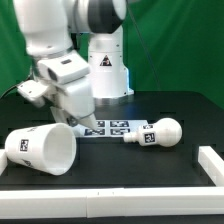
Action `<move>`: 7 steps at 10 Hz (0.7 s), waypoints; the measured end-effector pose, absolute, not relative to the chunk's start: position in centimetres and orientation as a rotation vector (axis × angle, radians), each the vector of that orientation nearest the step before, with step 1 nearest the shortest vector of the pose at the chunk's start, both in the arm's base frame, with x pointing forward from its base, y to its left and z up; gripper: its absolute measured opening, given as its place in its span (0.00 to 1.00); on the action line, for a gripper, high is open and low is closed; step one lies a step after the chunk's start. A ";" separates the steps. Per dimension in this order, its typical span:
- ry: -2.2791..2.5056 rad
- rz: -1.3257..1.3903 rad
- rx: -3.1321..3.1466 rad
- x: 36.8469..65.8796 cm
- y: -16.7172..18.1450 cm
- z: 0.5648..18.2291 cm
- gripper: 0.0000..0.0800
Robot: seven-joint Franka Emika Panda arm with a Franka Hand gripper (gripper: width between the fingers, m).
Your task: Assemble lamp
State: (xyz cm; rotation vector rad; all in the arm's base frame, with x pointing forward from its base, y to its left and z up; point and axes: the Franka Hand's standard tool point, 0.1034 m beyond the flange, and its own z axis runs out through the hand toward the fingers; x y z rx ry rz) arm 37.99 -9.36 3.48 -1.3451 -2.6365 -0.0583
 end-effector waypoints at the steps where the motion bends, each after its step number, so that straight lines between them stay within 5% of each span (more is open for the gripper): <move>1: -2.616 -0.052 -1.370 37.7 -9.7 3.3 0.39; 7: -2.891 -0.033 -0.957 38.4 -8.9 2.7 0.39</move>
Offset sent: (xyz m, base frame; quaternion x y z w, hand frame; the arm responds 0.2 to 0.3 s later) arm 0.0000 0.0000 0.0000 0.0000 0.0000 0.0000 1.0000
